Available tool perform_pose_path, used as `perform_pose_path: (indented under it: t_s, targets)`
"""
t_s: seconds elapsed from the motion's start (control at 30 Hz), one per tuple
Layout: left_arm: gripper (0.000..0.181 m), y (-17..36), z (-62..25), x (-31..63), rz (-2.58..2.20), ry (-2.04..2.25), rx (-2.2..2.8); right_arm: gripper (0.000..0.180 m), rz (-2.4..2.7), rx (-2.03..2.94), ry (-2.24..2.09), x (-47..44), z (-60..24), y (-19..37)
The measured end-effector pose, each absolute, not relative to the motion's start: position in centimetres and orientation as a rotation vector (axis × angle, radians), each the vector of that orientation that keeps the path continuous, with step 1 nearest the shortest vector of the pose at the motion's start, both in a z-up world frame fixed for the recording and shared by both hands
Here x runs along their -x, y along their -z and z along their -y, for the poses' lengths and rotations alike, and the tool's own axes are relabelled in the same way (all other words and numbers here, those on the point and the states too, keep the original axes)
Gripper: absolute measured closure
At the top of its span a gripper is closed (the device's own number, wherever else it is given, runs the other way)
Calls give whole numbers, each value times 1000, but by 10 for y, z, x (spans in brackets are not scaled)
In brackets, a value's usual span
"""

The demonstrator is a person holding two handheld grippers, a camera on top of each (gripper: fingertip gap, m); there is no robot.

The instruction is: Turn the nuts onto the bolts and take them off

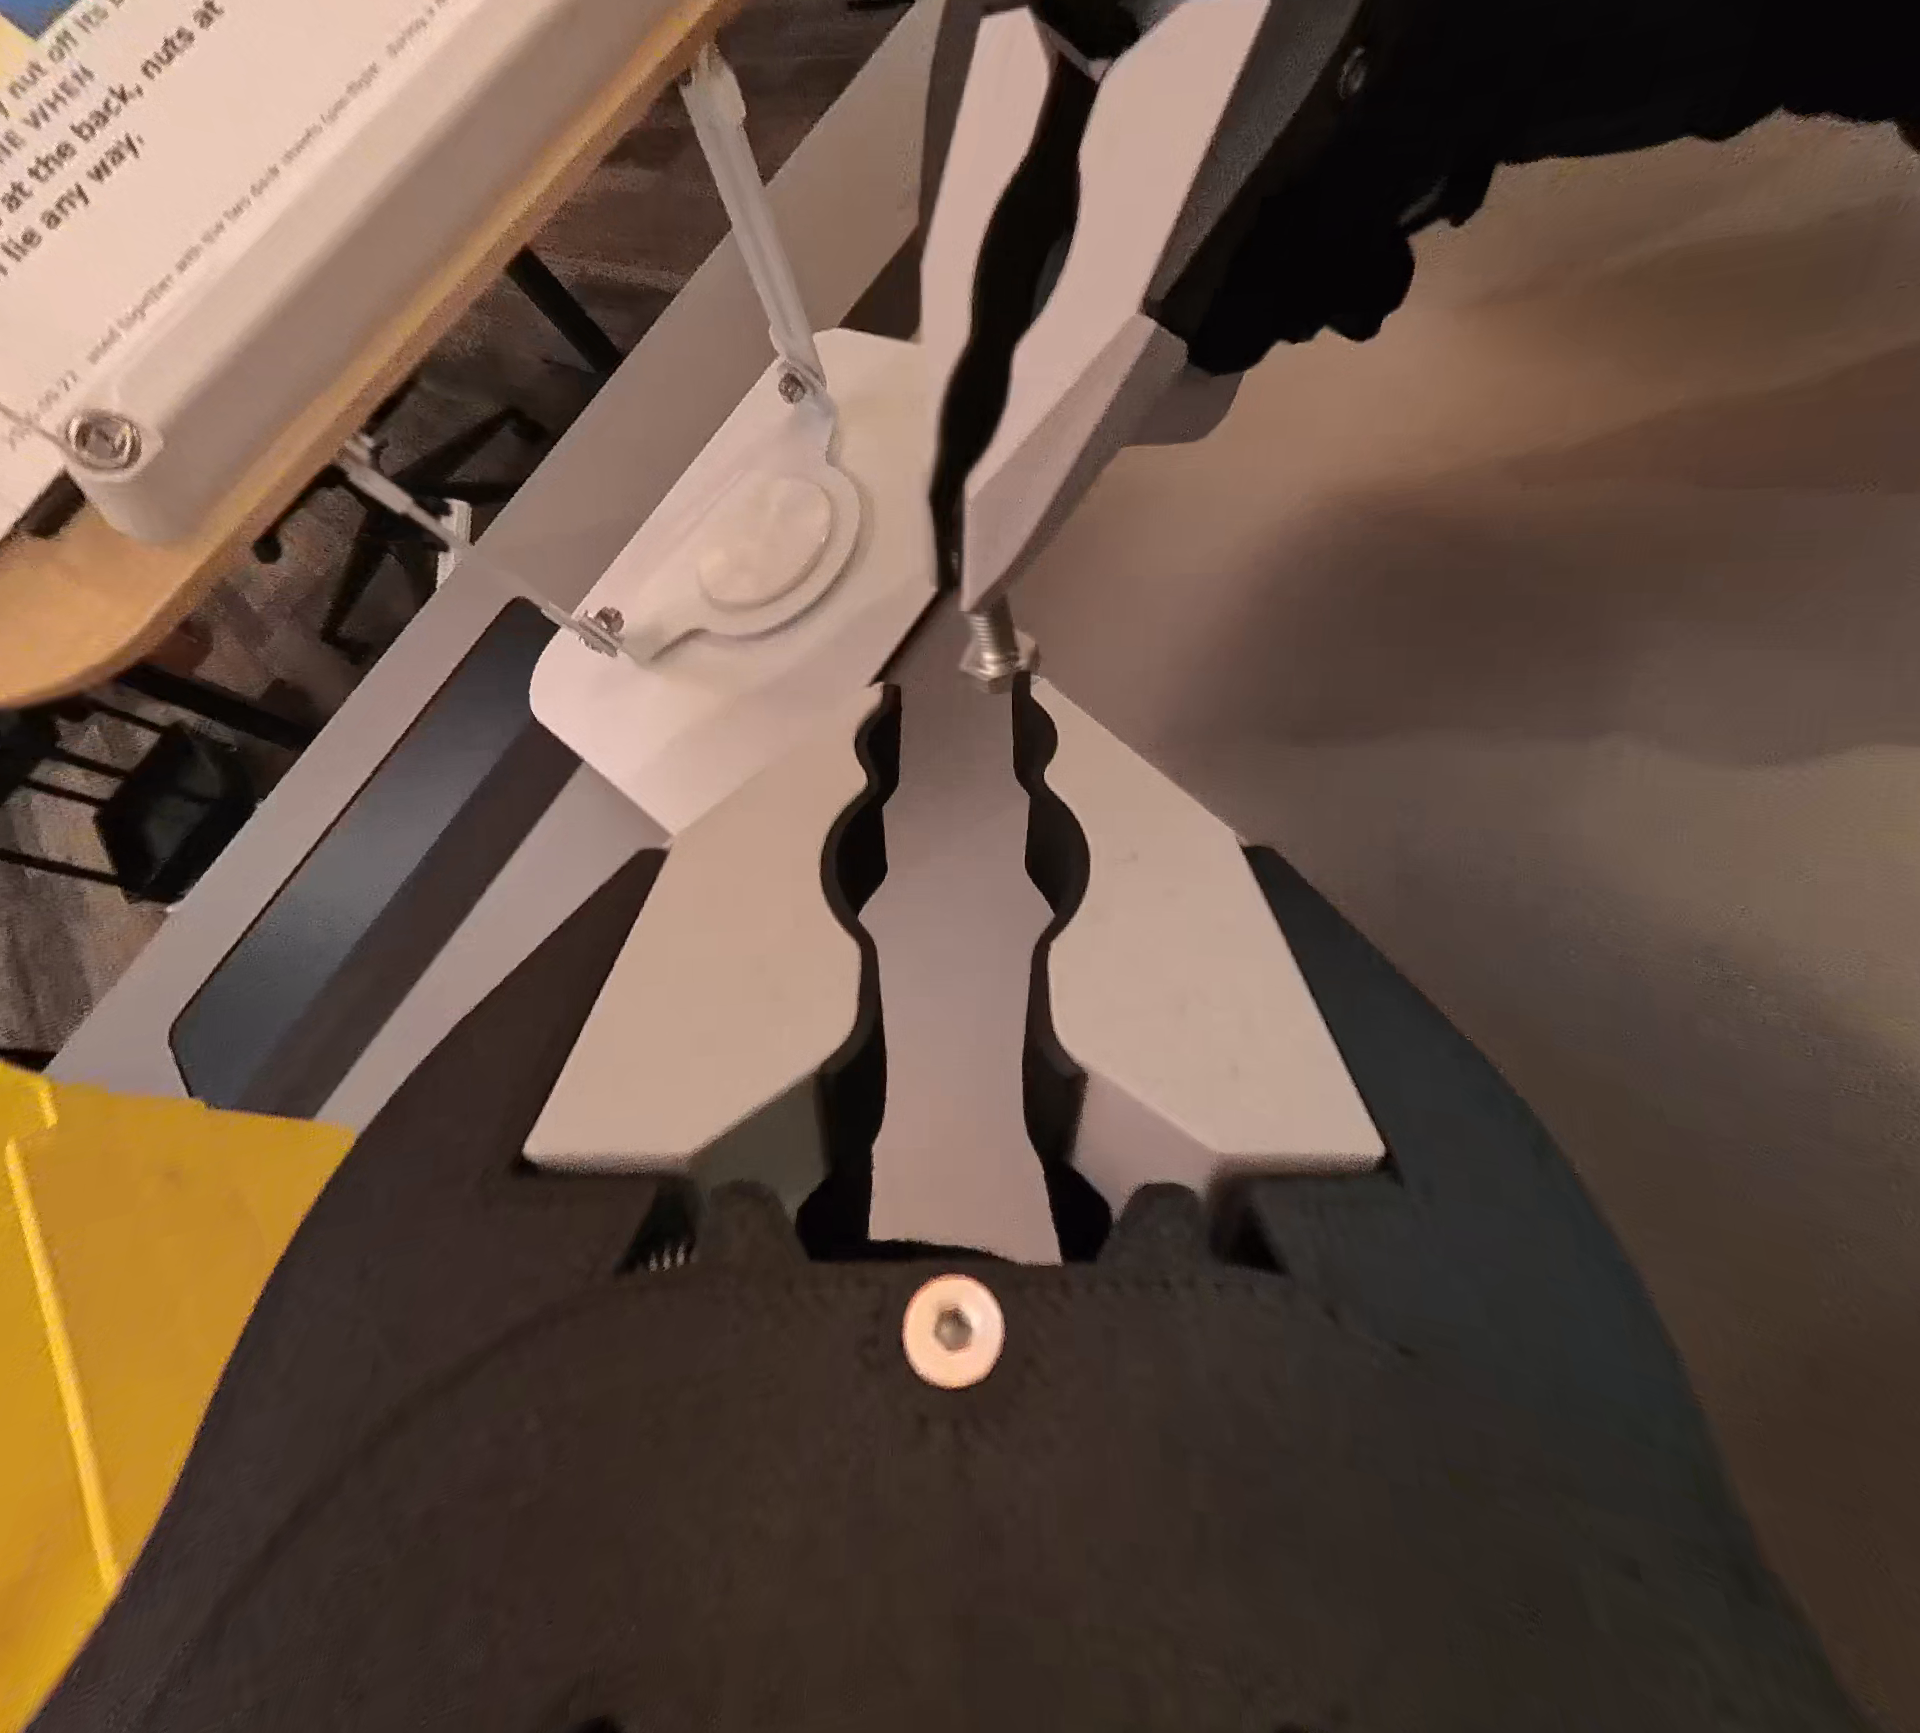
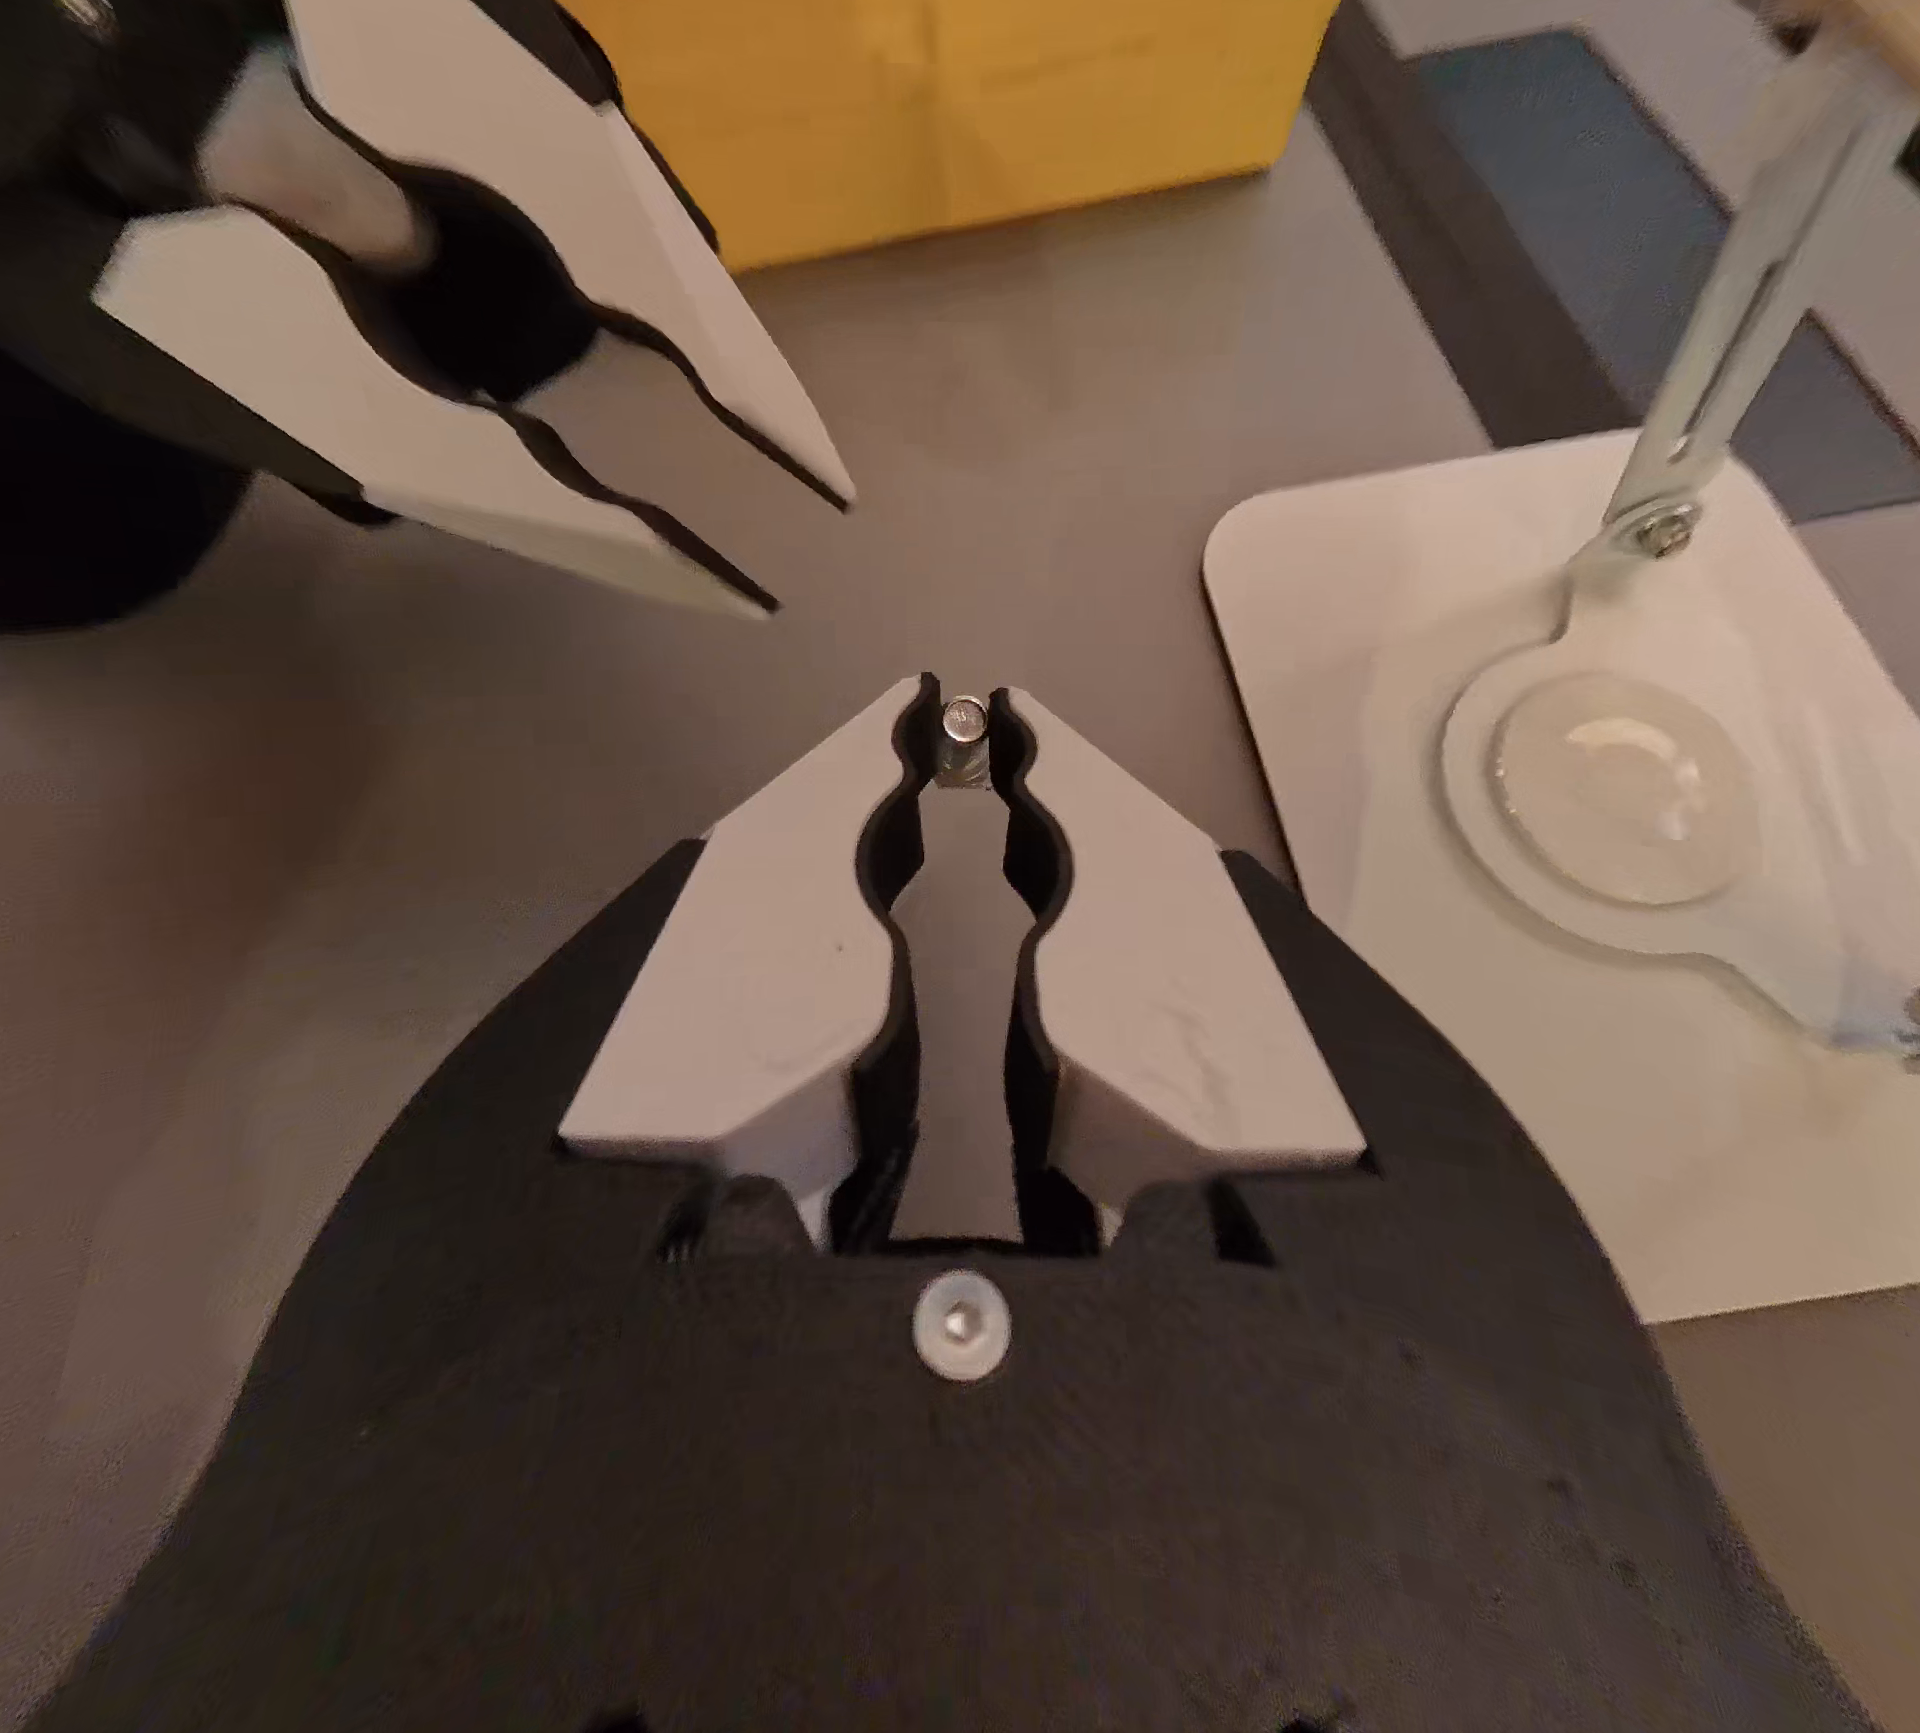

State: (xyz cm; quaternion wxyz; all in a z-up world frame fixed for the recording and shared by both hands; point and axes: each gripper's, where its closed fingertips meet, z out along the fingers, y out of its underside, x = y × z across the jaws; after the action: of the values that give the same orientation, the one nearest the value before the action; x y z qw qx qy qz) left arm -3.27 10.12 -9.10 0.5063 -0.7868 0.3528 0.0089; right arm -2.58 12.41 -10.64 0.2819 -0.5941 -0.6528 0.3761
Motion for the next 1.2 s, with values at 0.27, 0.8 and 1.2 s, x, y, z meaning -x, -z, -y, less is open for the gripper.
perform_pose_path:
  t_s: [0.27,0.8,1.2]
  targets:
    - [165,104,-85,48,-846,-40,1932,172,1964,1581,-874,28,-106,149]
    - [165,87,-76,60,-811,-10,1929,161,2002,1598,-897,30,-98,156]
    - [166,7,-34,244,-592,-406,2190,163,1857,1626,-976,31,-116,144]
